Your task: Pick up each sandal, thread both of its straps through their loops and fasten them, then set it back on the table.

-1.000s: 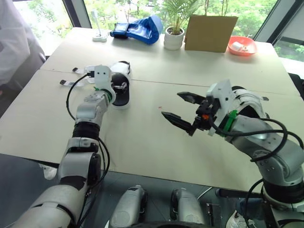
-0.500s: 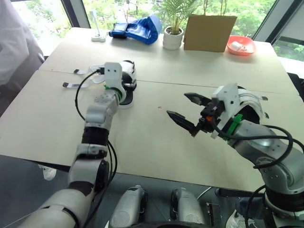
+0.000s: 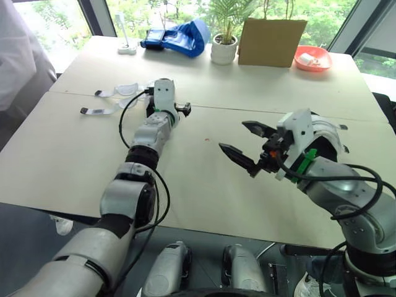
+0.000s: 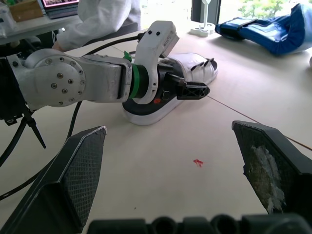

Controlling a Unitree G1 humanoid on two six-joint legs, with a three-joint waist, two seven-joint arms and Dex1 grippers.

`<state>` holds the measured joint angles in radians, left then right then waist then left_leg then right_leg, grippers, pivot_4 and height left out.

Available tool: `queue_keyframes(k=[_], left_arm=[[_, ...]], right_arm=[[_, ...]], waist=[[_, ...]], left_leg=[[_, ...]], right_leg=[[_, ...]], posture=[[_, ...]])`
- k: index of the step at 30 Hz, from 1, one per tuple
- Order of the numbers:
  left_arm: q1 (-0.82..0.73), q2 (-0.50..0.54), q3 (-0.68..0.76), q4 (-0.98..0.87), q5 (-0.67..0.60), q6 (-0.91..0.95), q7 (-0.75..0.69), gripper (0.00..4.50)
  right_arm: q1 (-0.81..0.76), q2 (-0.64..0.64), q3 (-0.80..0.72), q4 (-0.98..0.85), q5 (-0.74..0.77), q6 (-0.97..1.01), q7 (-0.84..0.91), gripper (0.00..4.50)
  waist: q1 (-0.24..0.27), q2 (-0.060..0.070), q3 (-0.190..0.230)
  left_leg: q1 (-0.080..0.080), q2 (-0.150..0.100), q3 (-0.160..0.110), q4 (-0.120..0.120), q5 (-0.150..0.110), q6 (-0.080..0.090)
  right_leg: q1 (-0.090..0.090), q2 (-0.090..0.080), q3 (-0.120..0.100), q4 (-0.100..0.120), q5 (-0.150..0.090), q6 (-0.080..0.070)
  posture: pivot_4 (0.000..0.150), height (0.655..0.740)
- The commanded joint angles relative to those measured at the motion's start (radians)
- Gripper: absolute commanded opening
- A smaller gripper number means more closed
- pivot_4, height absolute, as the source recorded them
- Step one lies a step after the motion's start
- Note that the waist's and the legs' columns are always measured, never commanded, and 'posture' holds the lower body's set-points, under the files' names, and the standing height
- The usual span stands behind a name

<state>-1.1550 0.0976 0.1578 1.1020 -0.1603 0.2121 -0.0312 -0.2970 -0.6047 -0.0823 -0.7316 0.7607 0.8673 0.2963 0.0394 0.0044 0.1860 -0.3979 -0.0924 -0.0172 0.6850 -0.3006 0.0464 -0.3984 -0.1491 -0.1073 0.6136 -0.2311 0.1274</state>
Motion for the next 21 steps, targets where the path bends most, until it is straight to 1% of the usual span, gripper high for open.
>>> queue_keyframes(k=[1,2,3,4,8,9,10,11,13,14,18,20,21], left_arm=[[-0.078,0.032,0.033,0.102,0.013,-0.105,0.026,4.5],[-0.088,0.046,0.043,0.132,0.012,-0.121,0.027,4.5],[-0.093,0.054,0.051,0.152,0.011,-0.132,0.025,3.95],[-0.097,0.059,0.055,0.166,0.012,-0.139,0.024,3.67],[-0.096,0.09,0.072,0.199,0.017,-0.14,0.009,1.66],[-0.095,0.095,0.071,0.2,0.021,-0.143,0.0,1.07],[-0.095,0.1,0.069,0.201,0.025,-0.148,-0.009,0.65],[-0.094,0.103,0.067,0.201,0.028,-0.151,-0.014,0.1],[-0.094,0.108,0.063,0.201,0.037,-0.156,-0.031,0.04],[-0.093,0.111,0.059,0.198,0.04,-0.158,-0.061,0.04],[-0.061,0.142,-0.002,0.147,0.071,-0.174,-0.33,0.04],[-0.036,0.155,-0.025,0.112,0.076,-0.175,-0.438,0.04],[-0.011,0.163,-0.038,0.071,0.065,-0.163,-0.536,0.04]], right_arm=[[0.003,0.009,-0.021,-0.054,0.015,-0.006,-0.011,4.46],[0.01,0.008,-0.022,-0.059,0.014,-0.007,-0.013,4.46],[0.015,0.007,-0.022,-0.062,0.014,-0.008,-0.014,4.5],[0.017,0.006,-0.021,-0.064,0.014,-0.008,-0.015,4.5],[0.023,-0.007,-0.031,-0.076,0.017,-0.01,-0.014,4.5],[0.025,-0.01,-0.035,-0.077,0.02,-0.01,-0.011,4.5],[0.028,-0.012,-0.037,-0.079,0.024,-0.011,-0.006,4.5],[0.03,-0.013,-0.038,-0.08,0.026,-0.012,-0.004,4.5],[0.036,-0.016,-0.041,-0.084,0.031,-0.012,0.004,4.5],[0.041,-0.016,-0.044,-0.084,0.033,-0.012,0.007,4.5],[0.057,0.006,-0.069,-0.078,0.078,0.006,-0.017,4.5],[0.063,0.012,-0.078,-0.075,0.106,0.018,-0.032,4.5],[0.067,0.014,-0.082,-0.077,0.116,0.023,-0.04,4.5]], waist=[[0.001,0.0,0.0],[0.0,-0.001,0.0],[0.001,-0.001,0.0],[0.0,-0.001,0.0],[-0.001,-0.001,0.0],[-0.001,-0.001,0.0],[-0.003,-0.001,0.0],[-0.005,-0.001,0.0],[-0.006,-0.001,0.0],[-0.006,-0.001,0.0],[-0.003,-0.001,0.0],[0.0,-0.002,-0.001],[0.008,-0.003,-0.002]], left_leg=[[0.0,0.0,0.0,0.0,0.0,0.0],[0.0,0.0,0.0,0.0,0.0,0.0],[-0.001,0.0,0.0,0.0,0.0,0.0],[-0.001,0.0,0.0,0.0,0.0,0.0],[-0.001,0.0,0.0,0.0,0.0,0.0],[-0.001,0.0,0.0,0.0,0.0,0.0],[-0.001,0.0,0.0,0.0,0.0,0.0],[-0.001,0.0,0.0,0.0,0.0,0.0],[0.0,0.0,0.001,0.0,0.0,0.0],[0.0,0.0,0.001,0.0,0.0,0.0],[0.0,0.0,0.001,0.0,0.0,0.0],[0.0,0.0,0.001,0.0,0.0,0.0],[0.0,0.006,0.011,0.002,0.0,-0.001]], right_leg=[[0.0,0.0,0.0,0.0,0.0,0.0],[0.0,0.0,0.0,0.0,0.0,0.0],[-0.001,0.0,0.0,0.0,0.0,0.0],[-0.001,0.0,0.0,0.0,0.0,0.0],[-0.001,0.0,0.0,0.001,0.0,0.0],[-0.001,0.0,0.0,0.001,0.0,0.0],[-0.001,0.0,0.0,0.001,0.0,0.0],[-0.001,0.0,0.0,0.001,0.0,0.0],[-0.001,0.0,0.0,0.001,0.0,0.0],[-0.001,0.0,0.0,0.001,0.0,0.0],[-0.001,0.0,0.0,0.001,0.0,0.0],[-0.001,0.0,0.0,0.001,0.0,0.0],[-0.011,0.002,0.003,0.001,0.001,-0.001]], posture=[[0.15,0.7214],[0.15,0.7214],[0.15,0.7214],[0.15,0.7214],[0.15,0.7214],[0.15,0.7214],[0.15,0.7214],[0.15,0.7214],[0.15,0.7214],[0.15,0.7214],[0.15,0.7214],[0.15,0.7209],[0.15,0.7209]])
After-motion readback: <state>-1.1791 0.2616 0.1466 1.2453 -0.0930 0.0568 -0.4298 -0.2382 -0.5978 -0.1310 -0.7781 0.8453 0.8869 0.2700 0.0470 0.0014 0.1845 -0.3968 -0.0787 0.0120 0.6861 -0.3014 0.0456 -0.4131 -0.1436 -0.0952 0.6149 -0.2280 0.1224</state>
